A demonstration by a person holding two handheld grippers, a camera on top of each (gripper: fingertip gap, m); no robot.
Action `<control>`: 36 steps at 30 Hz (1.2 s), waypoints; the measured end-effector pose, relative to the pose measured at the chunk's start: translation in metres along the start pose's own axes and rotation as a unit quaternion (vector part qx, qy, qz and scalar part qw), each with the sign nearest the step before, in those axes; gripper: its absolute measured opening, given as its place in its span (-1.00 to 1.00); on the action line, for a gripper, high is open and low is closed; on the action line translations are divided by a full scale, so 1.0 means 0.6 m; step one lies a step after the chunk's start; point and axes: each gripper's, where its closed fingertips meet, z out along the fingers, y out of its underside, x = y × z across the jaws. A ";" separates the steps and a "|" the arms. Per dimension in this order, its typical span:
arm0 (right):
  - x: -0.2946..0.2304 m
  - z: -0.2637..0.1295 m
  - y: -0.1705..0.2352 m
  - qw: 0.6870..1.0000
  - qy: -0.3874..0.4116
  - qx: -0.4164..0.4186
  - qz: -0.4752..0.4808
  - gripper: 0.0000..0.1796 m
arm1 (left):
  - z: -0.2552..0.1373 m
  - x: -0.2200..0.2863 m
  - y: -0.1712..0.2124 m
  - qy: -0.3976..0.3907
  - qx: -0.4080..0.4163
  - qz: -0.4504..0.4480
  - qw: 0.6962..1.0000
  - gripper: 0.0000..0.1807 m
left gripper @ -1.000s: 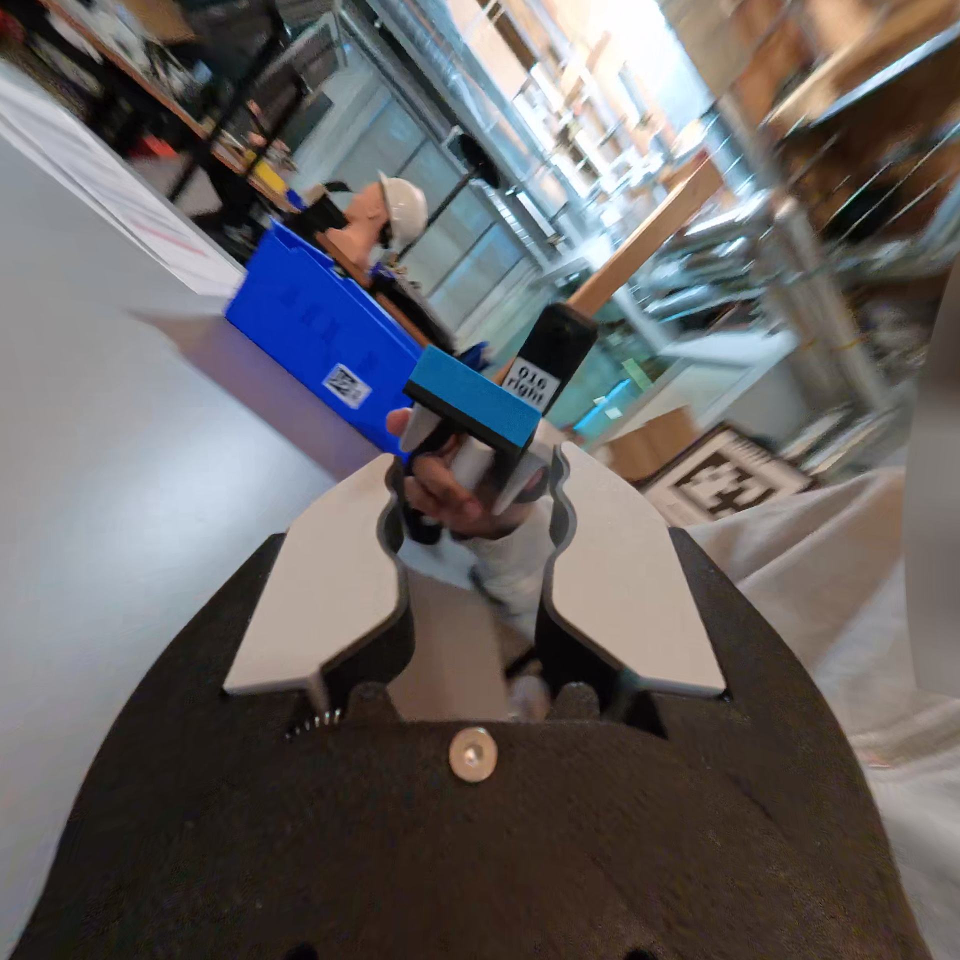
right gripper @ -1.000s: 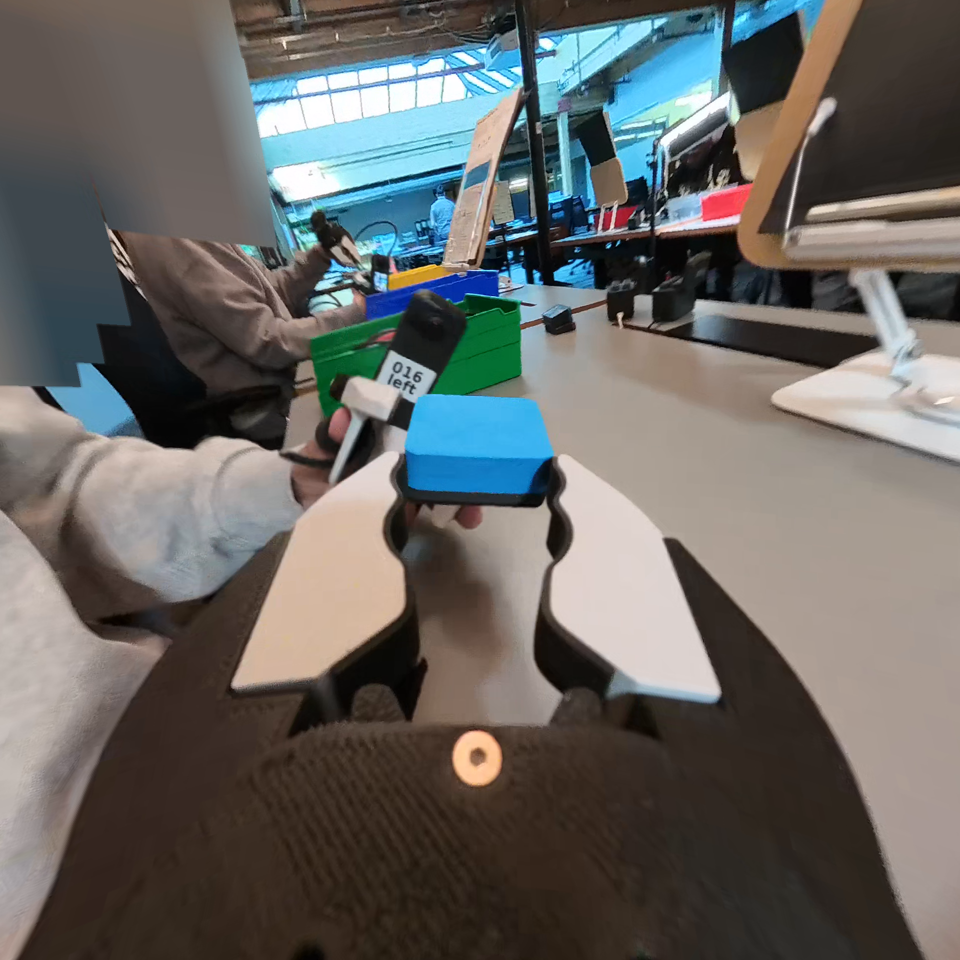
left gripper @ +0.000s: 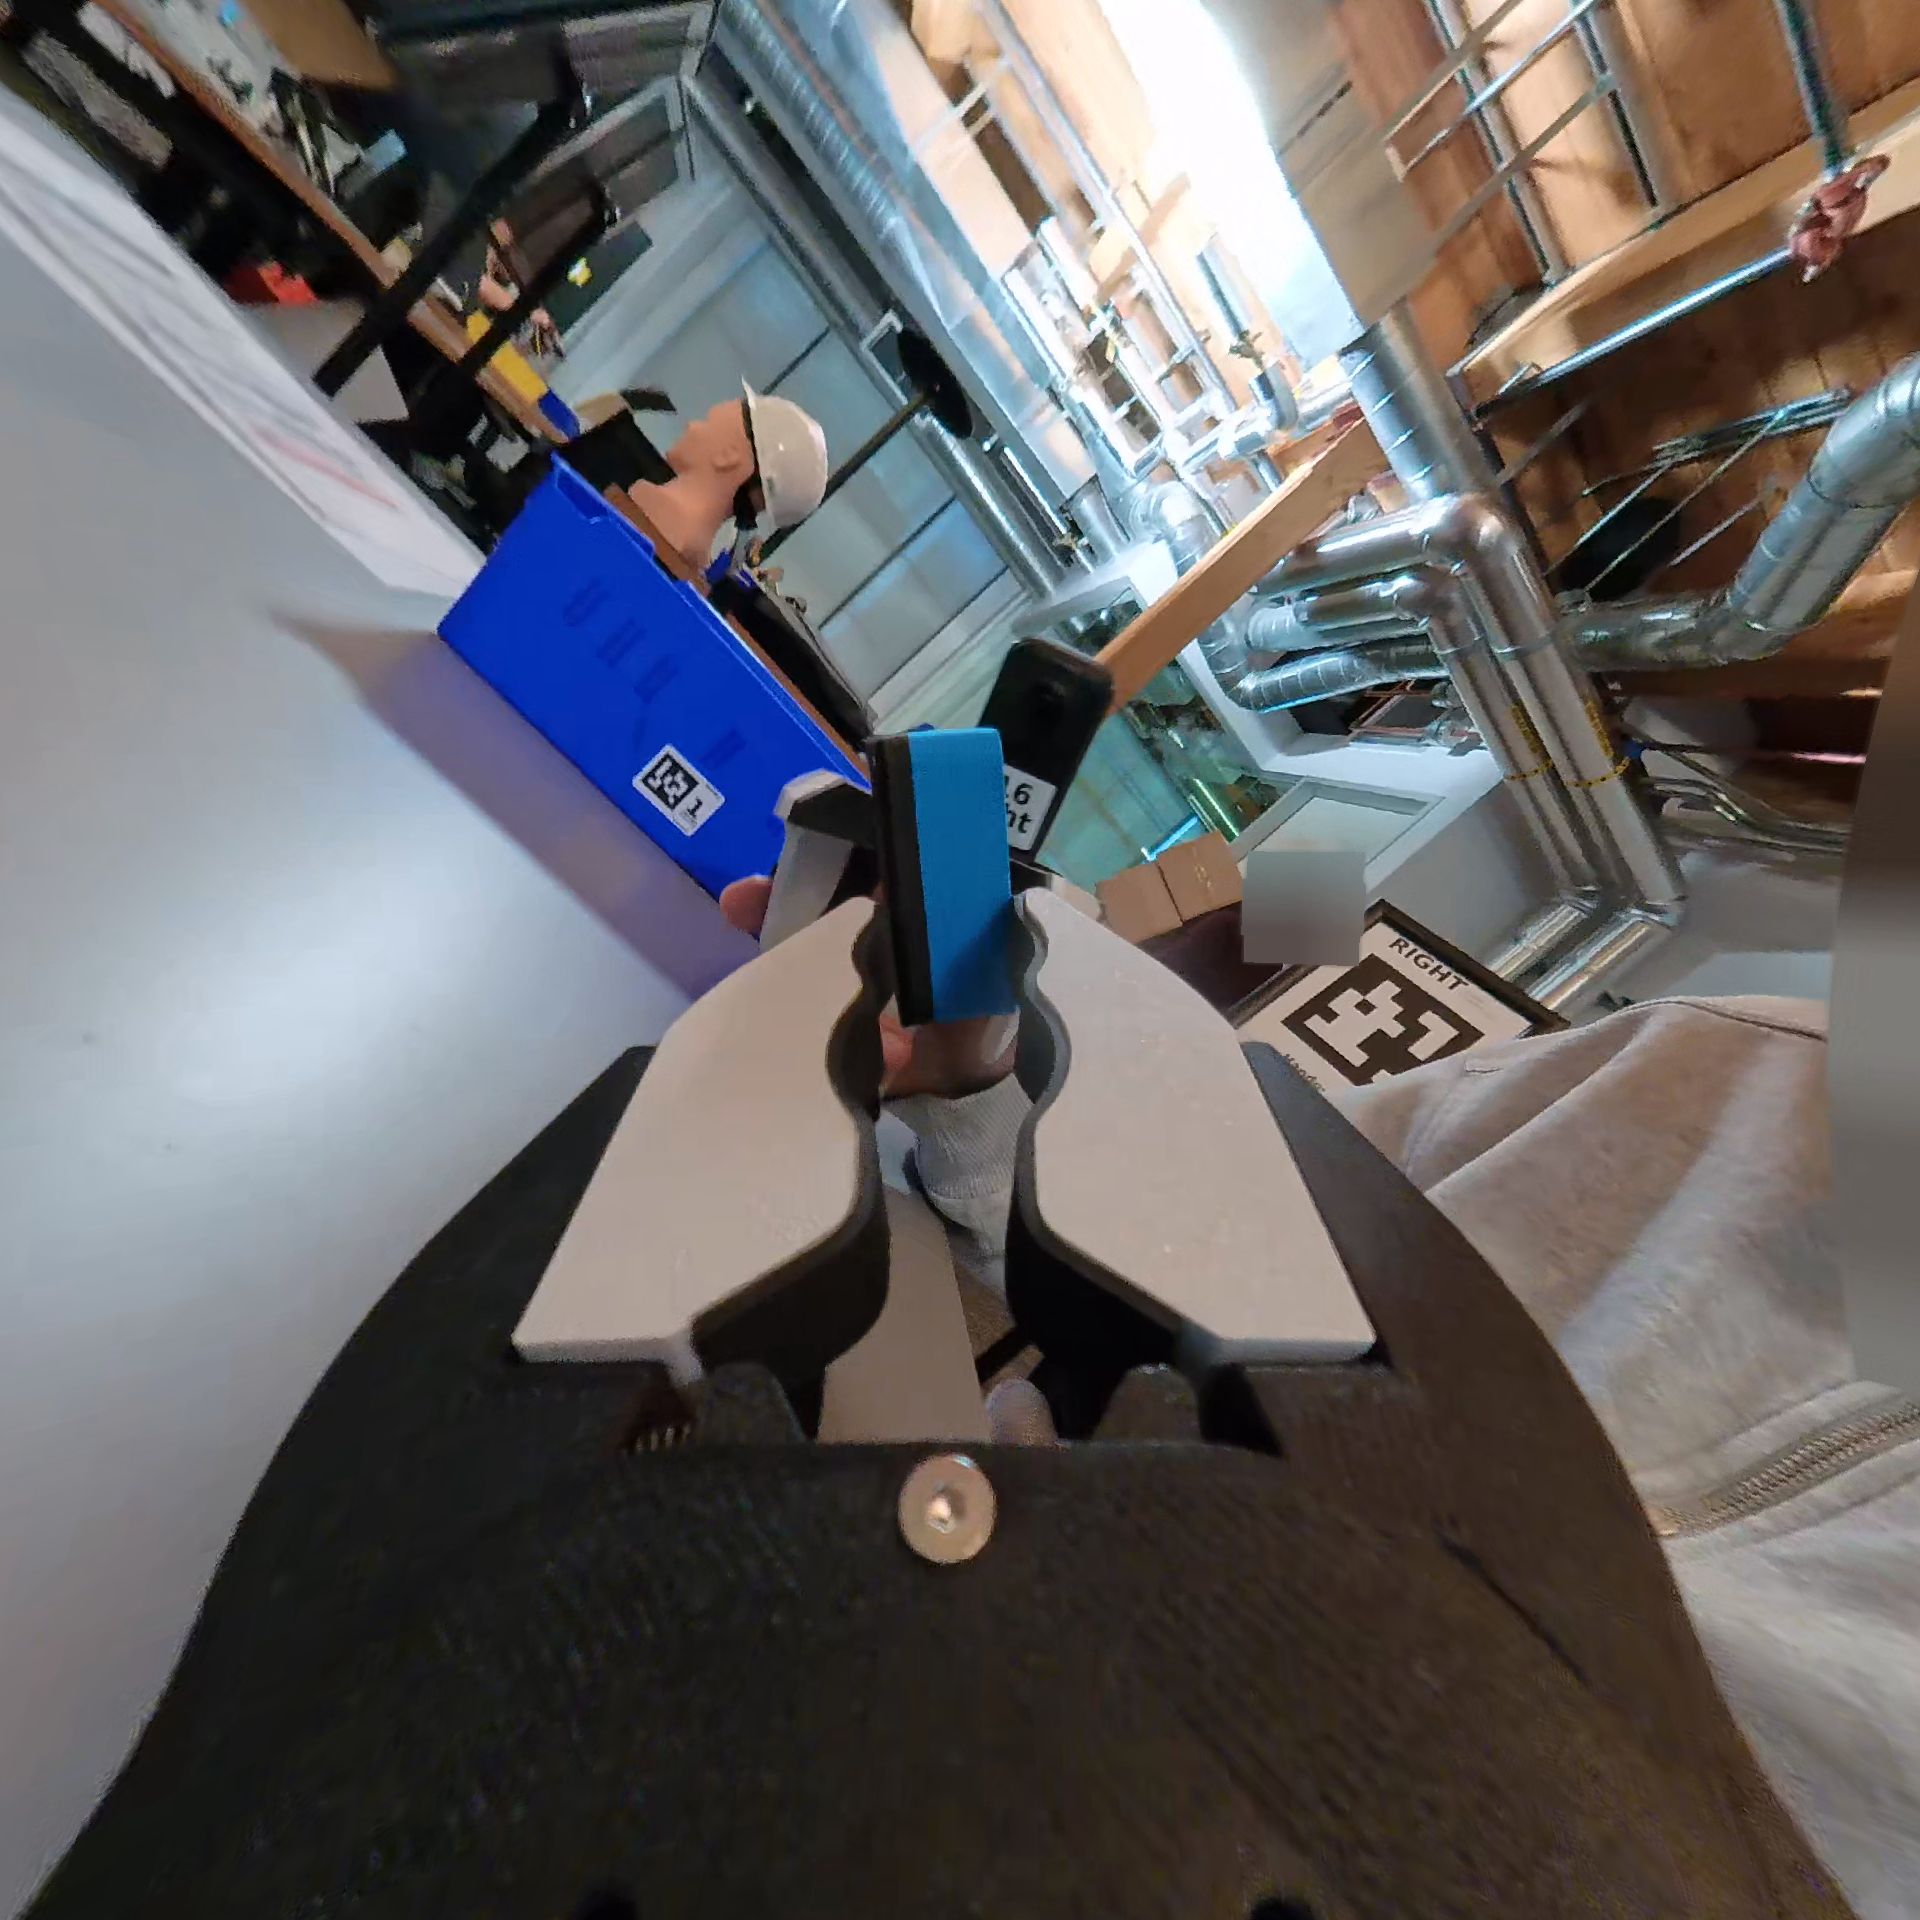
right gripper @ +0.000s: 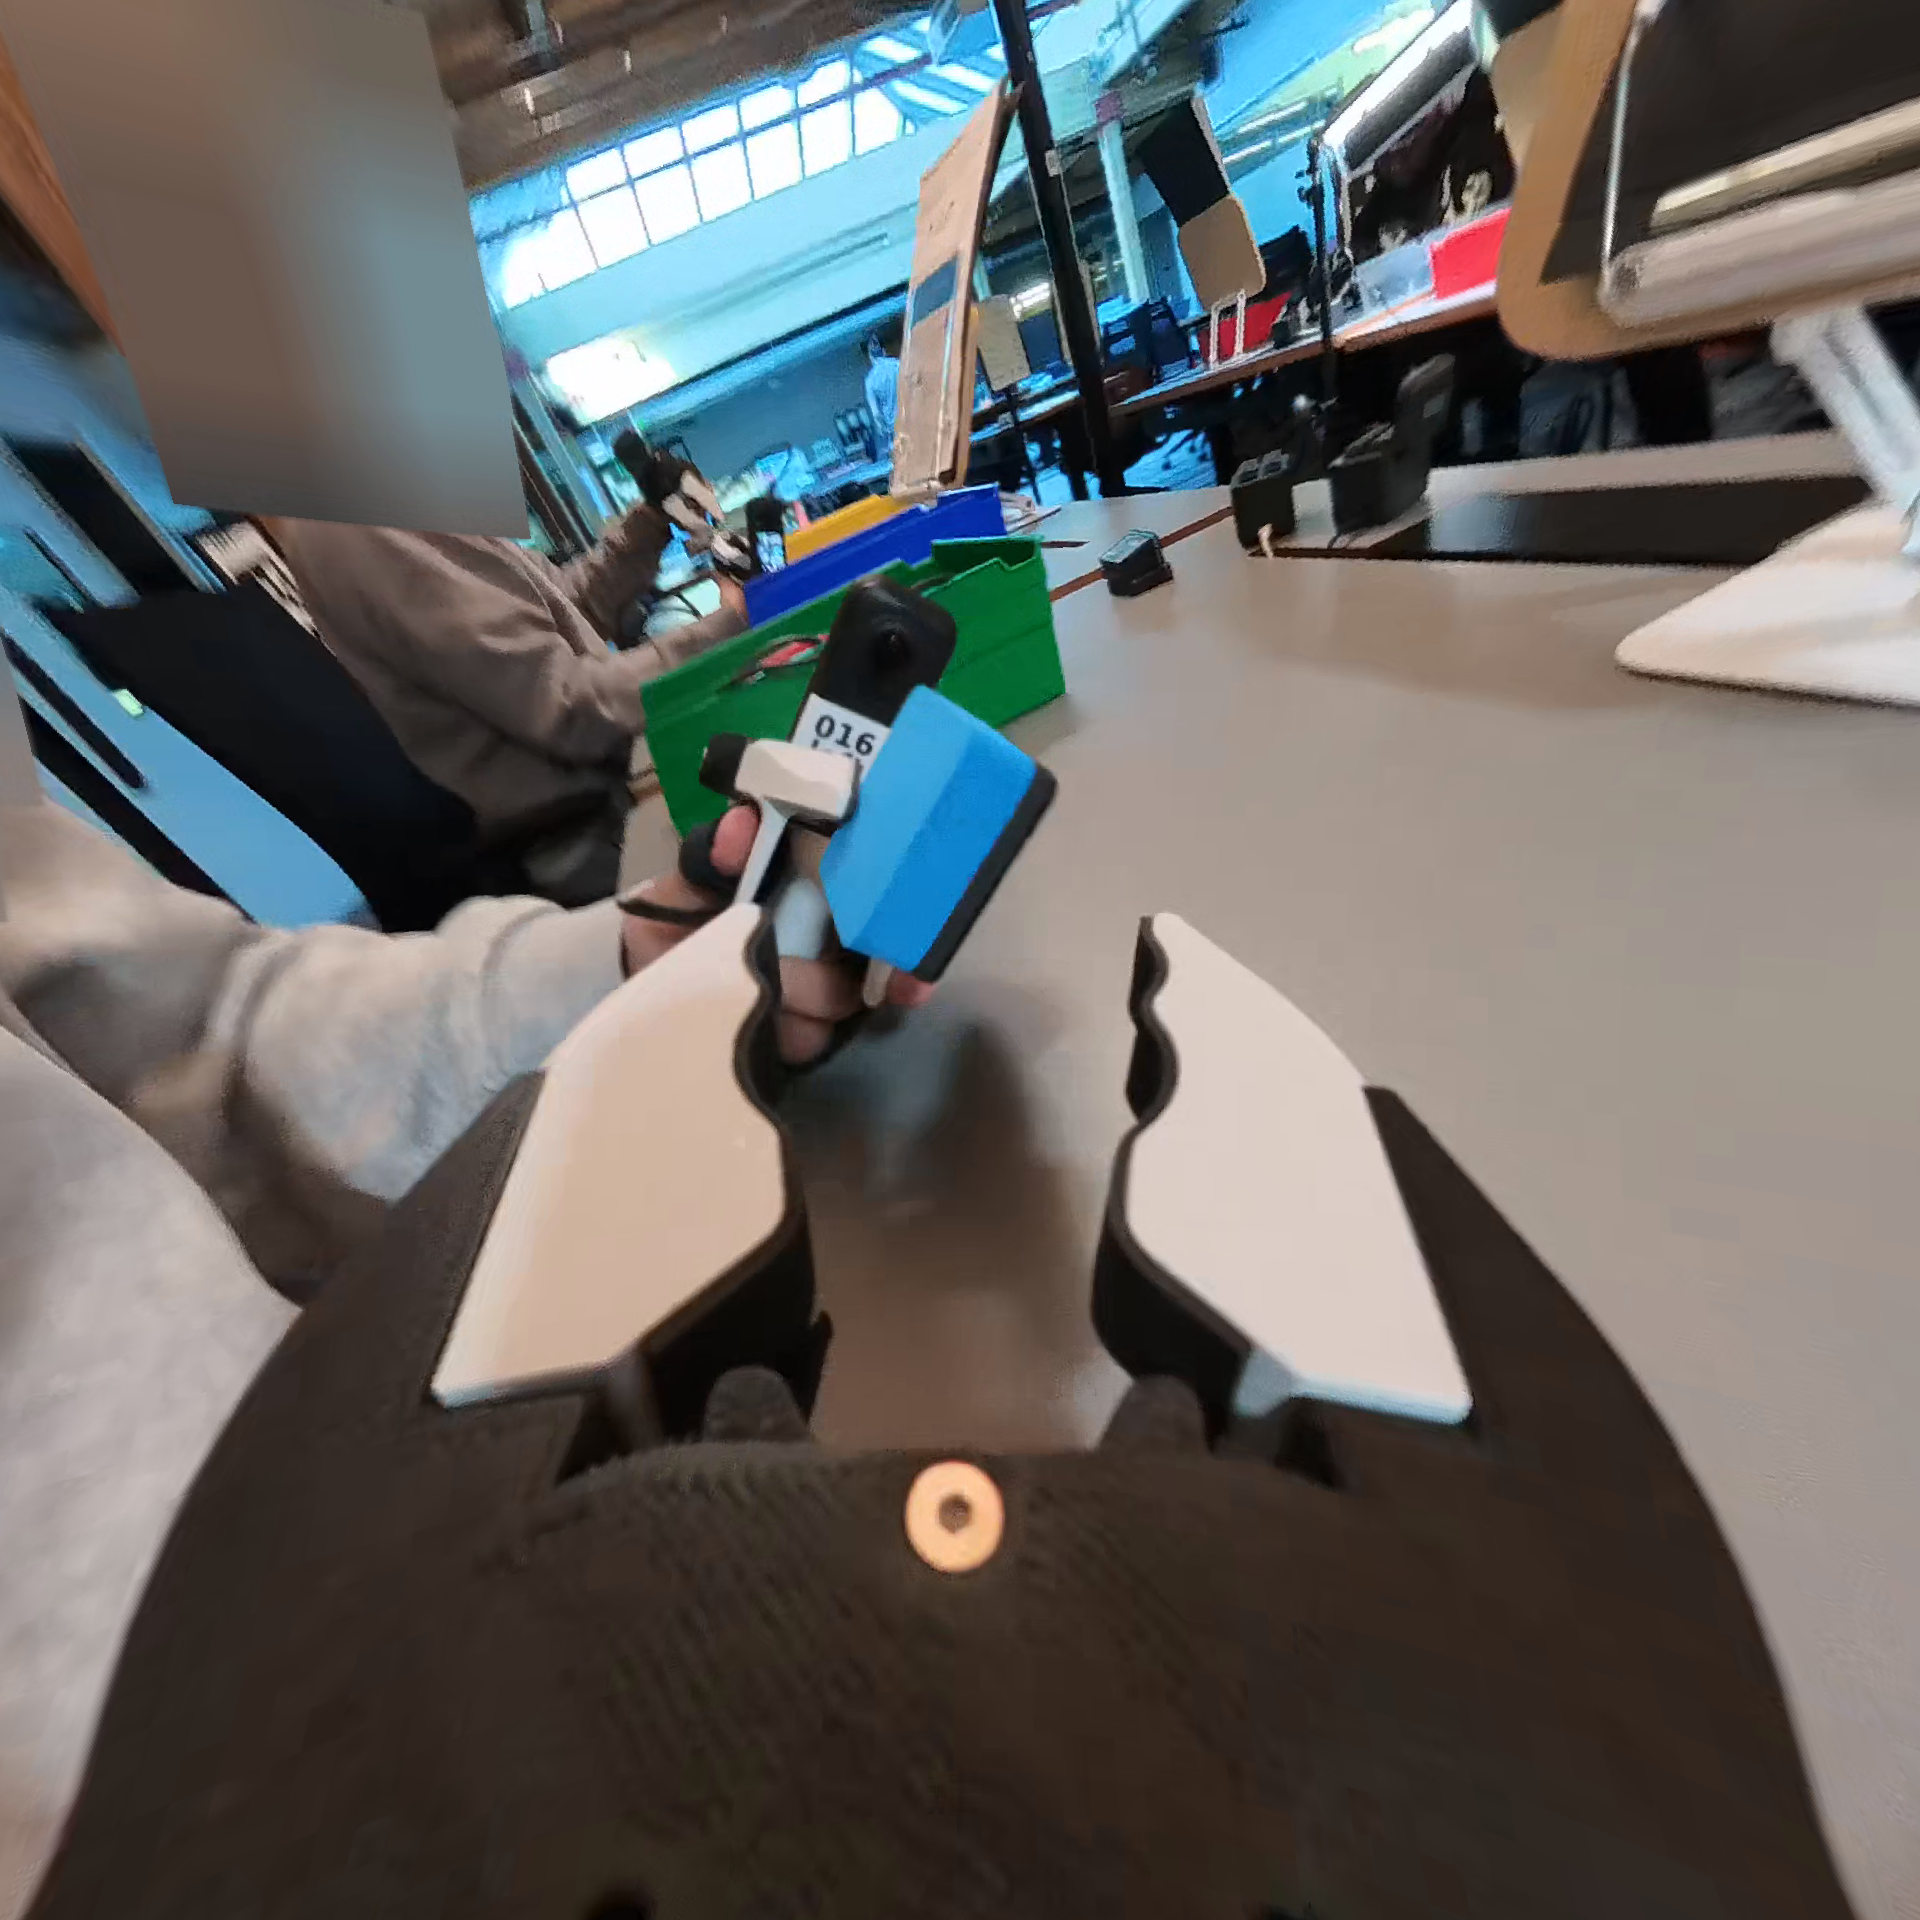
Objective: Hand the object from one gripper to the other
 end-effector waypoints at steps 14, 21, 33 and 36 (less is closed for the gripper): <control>-0.029 0.001 -0.006 0.990 -0.082 0.023 0.114 -0.67 | 0.017 0.019 0.019 0.012 -0.021 0.068 0.997 -0.76; -0.035 -0.004 -0.009 0.990 -0.087 0.024 0.108 -0.77 | 0.021 0.026 0.023 0.016 -0.028 0.080 0.996 -0.76; -0.027 -0.111 -0.162 0.993 0.067 0.100 -0.019 -0.77 | 0.021 0.021 0.015 0.003 -0.011 0.079 0.997 -0.63; 0.010 -0.202 -0.215 0.970 0.202 0.099 -0.088 -0.77 | 0.023 0.018 0.019 -0.001 -0.017 0.078 0.997 -0.63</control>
